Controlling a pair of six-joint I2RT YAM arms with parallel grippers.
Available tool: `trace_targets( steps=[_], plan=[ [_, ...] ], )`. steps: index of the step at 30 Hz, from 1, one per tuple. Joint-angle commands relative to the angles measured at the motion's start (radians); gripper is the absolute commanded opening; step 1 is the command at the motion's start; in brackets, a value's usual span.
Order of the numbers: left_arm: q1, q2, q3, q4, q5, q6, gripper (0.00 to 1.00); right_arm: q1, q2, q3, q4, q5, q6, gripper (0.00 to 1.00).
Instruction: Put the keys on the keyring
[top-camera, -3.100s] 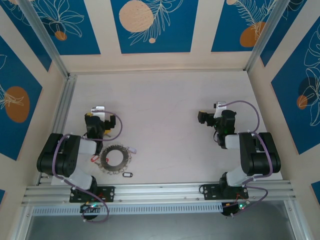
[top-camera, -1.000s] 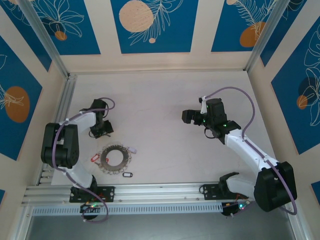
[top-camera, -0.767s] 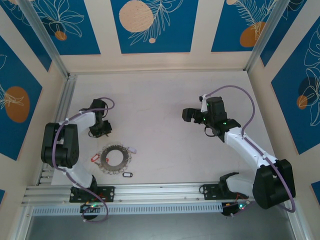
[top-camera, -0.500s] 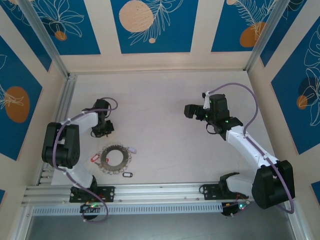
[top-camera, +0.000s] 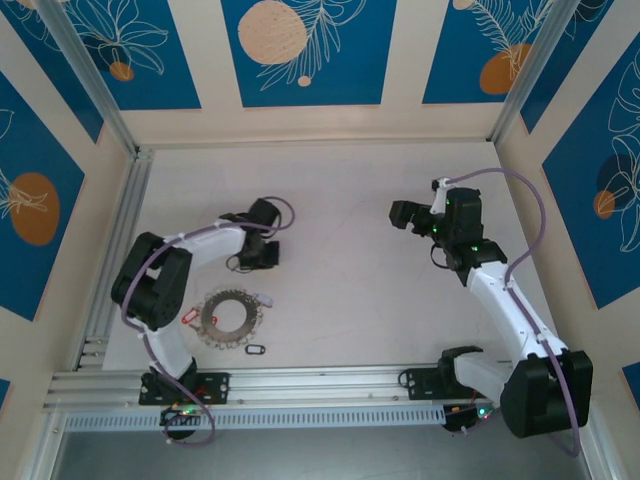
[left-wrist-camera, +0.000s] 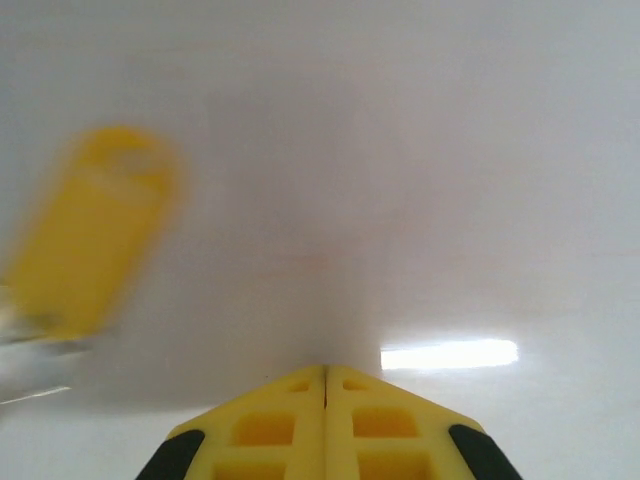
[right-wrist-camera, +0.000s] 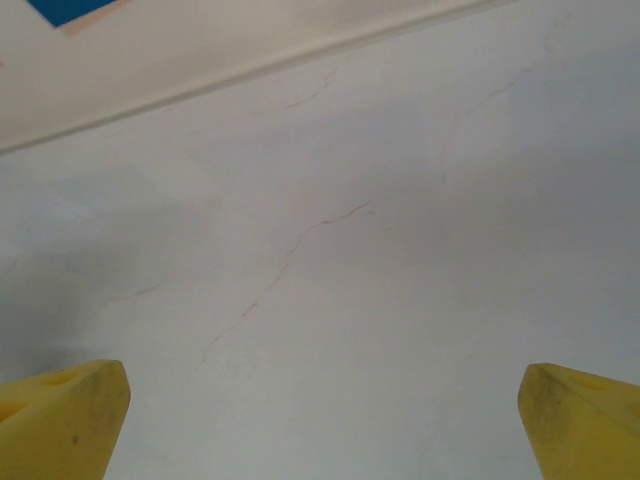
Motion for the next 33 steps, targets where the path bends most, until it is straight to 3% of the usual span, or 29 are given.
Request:
trace_targets(
  steps=[1,5,7,9,16,24,33],
  plan=[
    [-0.105,0.061,0.095,0.010,0.078,-0.054,0.00,-0.045,-0.035,-0.024,-0.028,-0.061,0.009,1.00],
    [-0.142,0.054,0.156,-0.018,0.084,-0.064,0.01,-0.057,-0.066,-0.045,-0.039,-0.073,0.017,0.99],
    [-0.119,0.013,0.155,-0.072,0.018,-0.031,0.18,-0.057,-0.073,-0.058,-0.042,-0.081,0.023,0.99],
    [-0.072,-0.037,0.137,-0.134,-0.037,0.012,0.30,-0.057,-0.074,-0.071,-0.040,-0.093,0.034,0.99],
    [0.132,-0.179,-0.003,-0.156,-0.051,0.069,0.51,-0.022,-0.044,-0.106,-0.010,-0.123,0.065,0.99],
    [0.188,-0.058,0.038,-0.122,-0.129,0.038,0.53,0.016,0.013,-0.068,0.001,-0.127,0.061,0.99],
    [0.197,0.003,0.047,-0.074,-0.160,-0.013,0.41,0.017,0.036,-0.057,0.004,-0.124,0.045,0.99]
  ],
)
